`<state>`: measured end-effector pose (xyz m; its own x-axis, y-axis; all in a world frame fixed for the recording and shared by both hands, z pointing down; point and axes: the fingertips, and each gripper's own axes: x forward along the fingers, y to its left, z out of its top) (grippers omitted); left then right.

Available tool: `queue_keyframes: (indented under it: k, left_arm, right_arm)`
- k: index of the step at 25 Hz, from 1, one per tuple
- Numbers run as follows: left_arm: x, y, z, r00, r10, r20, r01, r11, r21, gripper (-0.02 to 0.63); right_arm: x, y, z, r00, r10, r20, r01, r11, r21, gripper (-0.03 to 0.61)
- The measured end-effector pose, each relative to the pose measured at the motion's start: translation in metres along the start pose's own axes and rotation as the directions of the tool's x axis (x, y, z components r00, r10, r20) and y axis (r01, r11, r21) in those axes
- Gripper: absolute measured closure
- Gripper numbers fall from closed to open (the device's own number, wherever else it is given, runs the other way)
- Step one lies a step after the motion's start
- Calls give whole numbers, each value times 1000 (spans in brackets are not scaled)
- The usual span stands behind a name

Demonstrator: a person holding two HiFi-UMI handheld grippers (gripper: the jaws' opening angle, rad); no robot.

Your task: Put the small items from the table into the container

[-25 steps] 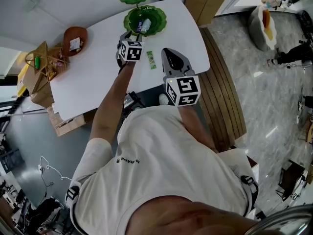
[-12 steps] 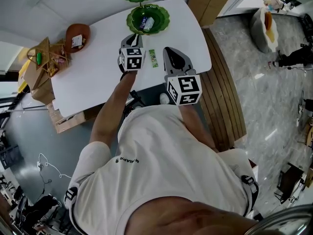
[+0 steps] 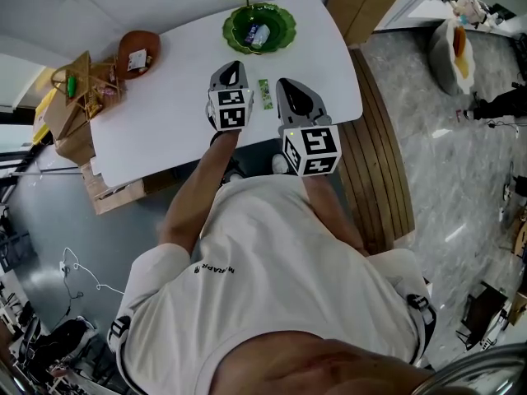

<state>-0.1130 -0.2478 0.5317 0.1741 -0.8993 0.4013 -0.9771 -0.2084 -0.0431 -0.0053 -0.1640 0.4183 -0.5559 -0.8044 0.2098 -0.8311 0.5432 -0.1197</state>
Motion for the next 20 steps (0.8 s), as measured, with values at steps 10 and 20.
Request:
queue_keyframes:
  k: [10,20]
  left_arm:
    - [-24,-11,-12,1000,-9,7,9,999,-54,611]
    - [-21,-26,-56,994,-35,-101,27,996,-89,611]
  right_arm:
    - [3,6,-6,1000,4,-7,-4,1000,12,574]
    - [-2,3,-14,1000,-11,-18,12,999,30,574]
